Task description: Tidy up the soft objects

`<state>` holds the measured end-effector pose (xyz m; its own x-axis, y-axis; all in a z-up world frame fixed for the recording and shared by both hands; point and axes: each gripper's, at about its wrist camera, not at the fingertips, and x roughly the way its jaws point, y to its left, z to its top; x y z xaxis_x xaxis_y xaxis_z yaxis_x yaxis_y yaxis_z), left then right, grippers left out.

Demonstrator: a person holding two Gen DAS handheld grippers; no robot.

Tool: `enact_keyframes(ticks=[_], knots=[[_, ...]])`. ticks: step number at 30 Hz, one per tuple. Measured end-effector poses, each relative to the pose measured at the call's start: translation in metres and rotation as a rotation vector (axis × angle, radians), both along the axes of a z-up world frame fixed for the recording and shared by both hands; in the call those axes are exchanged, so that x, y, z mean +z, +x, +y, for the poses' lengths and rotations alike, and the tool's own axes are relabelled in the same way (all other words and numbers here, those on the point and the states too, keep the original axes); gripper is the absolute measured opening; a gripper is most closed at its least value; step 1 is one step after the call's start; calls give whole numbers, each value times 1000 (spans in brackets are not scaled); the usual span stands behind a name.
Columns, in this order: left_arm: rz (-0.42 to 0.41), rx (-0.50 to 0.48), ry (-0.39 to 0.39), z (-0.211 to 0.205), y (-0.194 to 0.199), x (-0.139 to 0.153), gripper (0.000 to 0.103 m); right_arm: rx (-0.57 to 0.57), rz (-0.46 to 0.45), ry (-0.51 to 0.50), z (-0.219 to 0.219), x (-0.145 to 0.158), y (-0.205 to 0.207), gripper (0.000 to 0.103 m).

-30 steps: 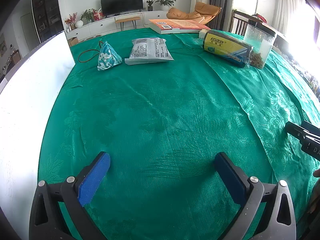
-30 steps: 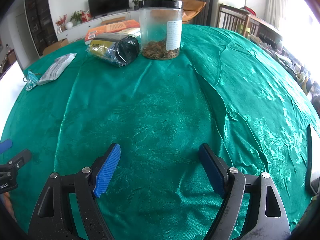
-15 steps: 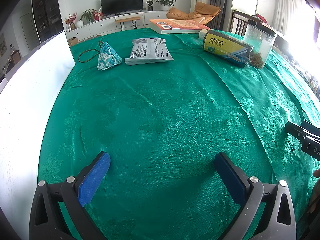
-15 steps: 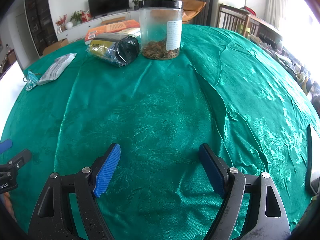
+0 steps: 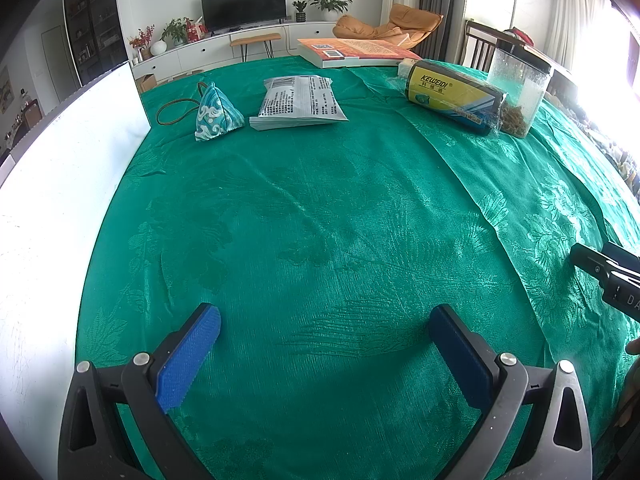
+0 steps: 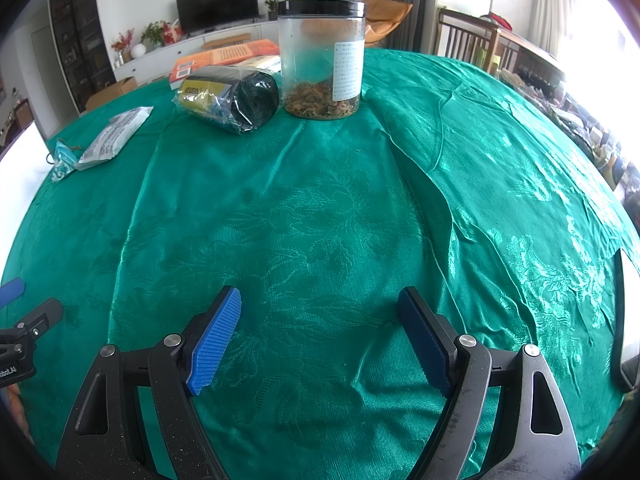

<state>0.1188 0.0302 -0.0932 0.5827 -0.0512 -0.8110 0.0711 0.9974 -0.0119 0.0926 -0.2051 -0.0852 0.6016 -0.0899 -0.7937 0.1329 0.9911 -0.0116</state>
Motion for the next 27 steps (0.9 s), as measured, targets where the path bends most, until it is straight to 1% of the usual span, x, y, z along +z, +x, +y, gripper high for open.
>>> enact_keyframes(ticks=[23,25,26,27], knots=[[0,0,0,0,0,0,103,1,2,0,1,0,1,84],[0,0,0,0,0,0,103,20,17,-2,1,1,6,85],[0,0,0,0,0,0,103,42,26,-6,2,4,13,85],[0,0,0,0,0,0,103,74,15,-8,3,10,20,85]])
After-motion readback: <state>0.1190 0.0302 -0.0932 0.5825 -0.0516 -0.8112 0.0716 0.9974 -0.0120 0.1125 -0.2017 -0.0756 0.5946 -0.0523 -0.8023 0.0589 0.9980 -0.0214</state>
